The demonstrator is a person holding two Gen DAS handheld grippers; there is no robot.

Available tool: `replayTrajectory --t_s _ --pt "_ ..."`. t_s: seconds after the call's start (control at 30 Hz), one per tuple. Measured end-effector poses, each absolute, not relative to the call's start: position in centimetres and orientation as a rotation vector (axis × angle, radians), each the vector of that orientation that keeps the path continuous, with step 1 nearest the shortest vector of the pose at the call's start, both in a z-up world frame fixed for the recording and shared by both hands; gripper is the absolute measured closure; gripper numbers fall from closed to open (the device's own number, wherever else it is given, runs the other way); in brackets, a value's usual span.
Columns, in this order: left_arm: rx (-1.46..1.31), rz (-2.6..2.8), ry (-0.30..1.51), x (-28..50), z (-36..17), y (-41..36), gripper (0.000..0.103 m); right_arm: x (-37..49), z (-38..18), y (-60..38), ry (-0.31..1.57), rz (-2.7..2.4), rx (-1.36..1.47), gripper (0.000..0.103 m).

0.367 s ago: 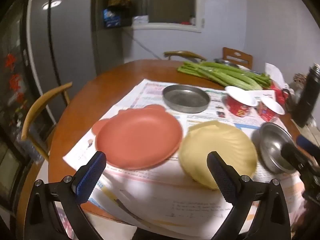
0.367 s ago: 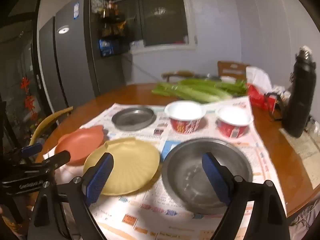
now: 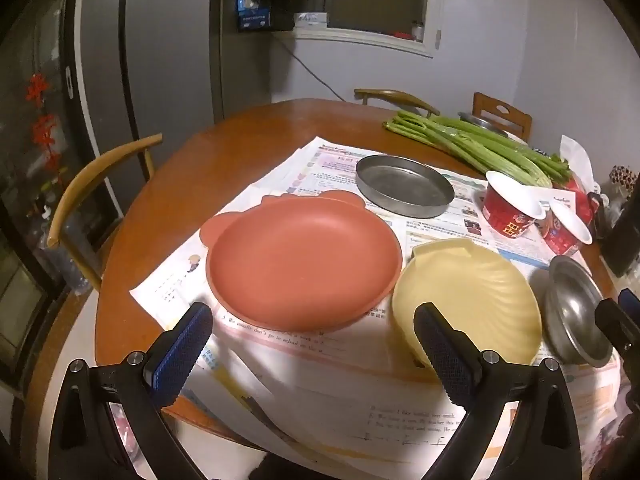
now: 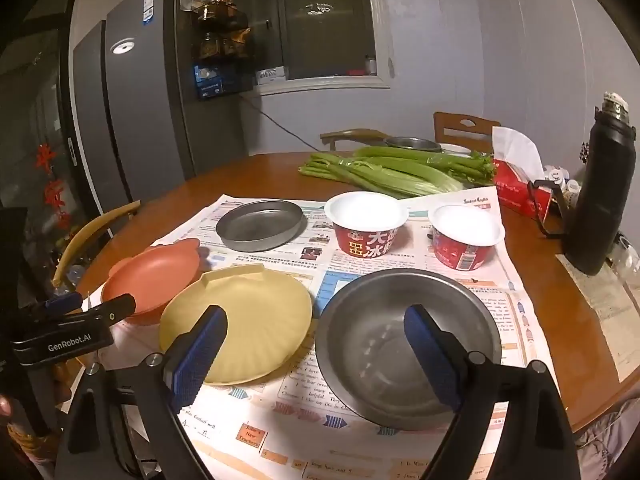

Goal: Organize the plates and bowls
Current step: 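Move the left tool toward the rim of the orange plate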

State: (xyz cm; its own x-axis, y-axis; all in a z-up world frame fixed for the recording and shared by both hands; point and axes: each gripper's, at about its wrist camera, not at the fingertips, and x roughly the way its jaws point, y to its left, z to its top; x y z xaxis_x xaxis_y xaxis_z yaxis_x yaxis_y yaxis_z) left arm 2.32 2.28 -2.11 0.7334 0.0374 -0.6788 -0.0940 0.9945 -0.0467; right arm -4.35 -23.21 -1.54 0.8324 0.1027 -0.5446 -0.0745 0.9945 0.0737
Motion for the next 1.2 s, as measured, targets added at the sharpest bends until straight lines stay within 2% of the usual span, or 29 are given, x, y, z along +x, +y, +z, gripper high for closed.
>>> replayTrajectory --t_s 0.17,0.47,1.2 --pt "0.038 0.086 0.65 1.5 -1.5 0.3 0.002 -4.2 -2.1 -22.9 0.592 0.096 0.043 0.013" --pt "0.074 0.04 0.573 0.5 -0.2 -1.4 0.002 -4.3 -1.9 -22.6 0.565 0.033 -0.023 0.013" --pt "-0.002 0.084 0.589 1.1 0.2 -0.3 0.002 -4.5 -0.7 -23.3 0.535 0.018 -0.013 0.013"
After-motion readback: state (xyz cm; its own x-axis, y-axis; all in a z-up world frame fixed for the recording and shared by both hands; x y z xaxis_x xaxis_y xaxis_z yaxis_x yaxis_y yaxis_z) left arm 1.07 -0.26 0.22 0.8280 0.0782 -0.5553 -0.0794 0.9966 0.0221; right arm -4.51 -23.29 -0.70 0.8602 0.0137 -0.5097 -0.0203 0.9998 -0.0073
